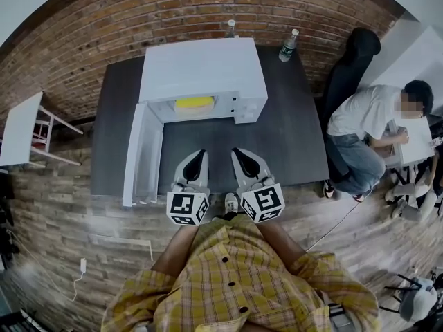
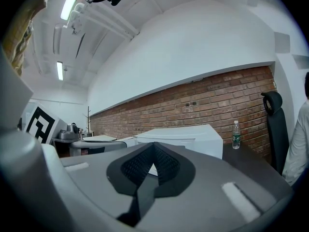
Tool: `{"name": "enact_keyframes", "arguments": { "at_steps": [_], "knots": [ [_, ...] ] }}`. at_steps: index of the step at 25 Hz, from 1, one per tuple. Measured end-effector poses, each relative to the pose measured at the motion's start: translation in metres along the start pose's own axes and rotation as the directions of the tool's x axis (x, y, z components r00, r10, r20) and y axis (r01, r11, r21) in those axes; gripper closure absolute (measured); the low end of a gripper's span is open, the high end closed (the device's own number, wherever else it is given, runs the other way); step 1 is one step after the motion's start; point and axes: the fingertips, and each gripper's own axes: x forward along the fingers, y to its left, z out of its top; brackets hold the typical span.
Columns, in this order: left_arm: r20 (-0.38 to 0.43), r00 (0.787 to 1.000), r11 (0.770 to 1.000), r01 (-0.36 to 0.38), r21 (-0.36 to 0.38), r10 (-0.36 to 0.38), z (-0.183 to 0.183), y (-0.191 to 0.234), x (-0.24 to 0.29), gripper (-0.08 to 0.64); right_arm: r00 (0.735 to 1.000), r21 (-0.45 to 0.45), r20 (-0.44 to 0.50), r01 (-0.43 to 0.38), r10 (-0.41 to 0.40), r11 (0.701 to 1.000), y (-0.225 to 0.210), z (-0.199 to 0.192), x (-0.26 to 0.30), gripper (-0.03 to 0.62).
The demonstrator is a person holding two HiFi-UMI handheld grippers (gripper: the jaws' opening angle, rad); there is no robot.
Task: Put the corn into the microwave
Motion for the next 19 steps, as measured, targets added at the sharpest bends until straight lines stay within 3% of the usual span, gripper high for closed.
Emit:
{"name": "enact_keyframes", "arguments": {
  "at_steps": [19],
  "knots": [
    [-0.017,1.0,0.998,-0.025,0.061,0.026,-0.001,-0.018,0.001,0.563,1.0,0.017,0.001,0.023,-0.023,1.0,-0.013,-0.002,-0.015,0.597]
  ]
}}
